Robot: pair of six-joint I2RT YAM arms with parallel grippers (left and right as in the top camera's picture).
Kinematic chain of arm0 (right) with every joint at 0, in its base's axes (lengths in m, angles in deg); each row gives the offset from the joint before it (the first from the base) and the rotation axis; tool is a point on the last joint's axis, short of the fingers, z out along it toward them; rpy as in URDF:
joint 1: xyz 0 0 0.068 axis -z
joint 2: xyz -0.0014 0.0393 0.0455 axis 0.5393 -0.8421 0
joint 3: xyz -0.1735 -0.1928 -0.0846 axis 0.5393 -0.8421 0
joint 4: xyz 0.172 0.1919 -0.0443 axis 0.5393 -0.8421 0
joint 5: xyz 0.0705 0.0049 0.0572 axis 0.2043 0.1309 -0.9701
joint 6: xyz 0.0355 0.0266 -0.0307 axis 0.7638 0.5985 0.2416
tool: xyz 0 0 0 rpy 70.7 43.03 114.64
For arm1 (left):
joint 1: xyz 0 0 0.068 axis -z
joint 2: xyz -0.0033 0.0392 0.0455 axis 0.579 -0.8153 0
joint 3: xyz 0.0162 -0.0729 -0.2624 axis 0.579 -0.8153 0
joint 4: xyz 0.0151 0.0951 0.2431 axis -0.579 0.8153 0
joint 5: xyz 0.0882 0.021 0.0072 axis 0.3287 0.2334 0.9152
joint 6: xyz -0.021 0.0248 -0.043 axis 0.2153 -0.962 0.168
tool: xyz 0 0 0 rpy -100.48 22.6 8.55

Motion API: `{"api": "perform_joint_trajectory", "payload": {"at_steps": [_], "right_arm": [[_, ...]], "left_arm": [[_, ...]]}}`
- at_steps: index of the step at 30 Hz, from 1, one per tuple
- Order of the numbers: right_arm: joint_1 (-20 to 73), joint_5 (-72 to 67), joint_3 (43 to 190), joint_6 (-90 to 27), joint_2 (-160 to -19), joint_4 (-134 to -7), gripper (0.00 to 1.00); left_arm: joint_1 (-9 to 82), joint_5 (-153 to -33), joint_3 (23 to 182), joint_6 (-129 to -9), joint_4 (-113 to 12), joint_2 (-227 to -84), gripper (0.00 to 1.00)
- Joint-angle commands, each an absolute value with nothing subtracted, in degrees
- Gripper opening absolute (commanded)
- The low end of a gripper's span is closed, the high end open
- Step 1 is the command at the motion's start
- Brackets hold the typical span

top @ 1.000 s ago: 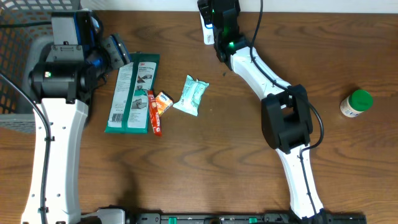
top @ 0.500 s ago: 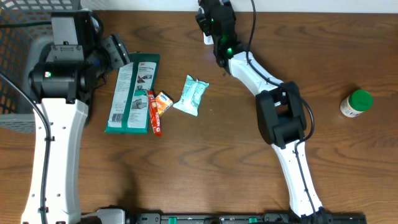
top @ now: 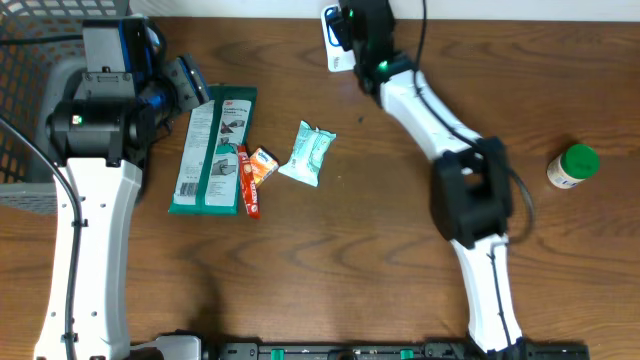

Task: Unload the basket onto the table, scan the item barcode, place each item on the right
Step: 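Carry the white jar to the right edge and set it down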

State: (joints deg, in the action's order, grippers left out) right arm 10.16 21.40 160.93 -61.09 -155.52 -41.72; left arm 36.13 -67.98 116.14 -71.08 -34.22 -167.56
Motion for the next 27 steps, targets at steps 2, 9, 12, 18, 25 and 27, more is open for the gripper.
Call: {"api": "perform_joint_trajectory", "payload": {"at_steps": [2, 9, 12, 18, 25, 27], "right_arm": [[13.4, 21.1, 161.9, -61.4, -141.0, -58.0, 0.01], [22.2, 17.9, 161.8, -60.8, -138.4, -84.8, 0.01], [27.2, 15.3, 161.8, -58.3, -139.9, -93.6, 0.01], [38.2, 12.2, 161.8, -53.9, -145.5, -102.4, 0.01], [44.8, 9.5, 161.8, -53.9, -153.0, -103.5, 0.02], [45.8, 9.5, 161.8, -53.9, -154.8, -103.3, 0.06]], "left_arm": [[35.8, -67.5, 116.6, -71.2, -34.2, -167.7, 0.77], [35.8, -67.5, 116.6, -71.2, -34.2, -167.7, 0.77], [35.8, -67.5, 116.6, -71.2, -34.2, -167.7, 0.77], [35.8, -67.5, 116.6, -71.2, -34.2, -167.7, 0.77], [35.8, -67.5, 116.6, -71.2, -34.2, -167.7, 0.77], [35.8, -67.5, 116.6, -71.2, -34.2, -167.7, 0.77]]}}
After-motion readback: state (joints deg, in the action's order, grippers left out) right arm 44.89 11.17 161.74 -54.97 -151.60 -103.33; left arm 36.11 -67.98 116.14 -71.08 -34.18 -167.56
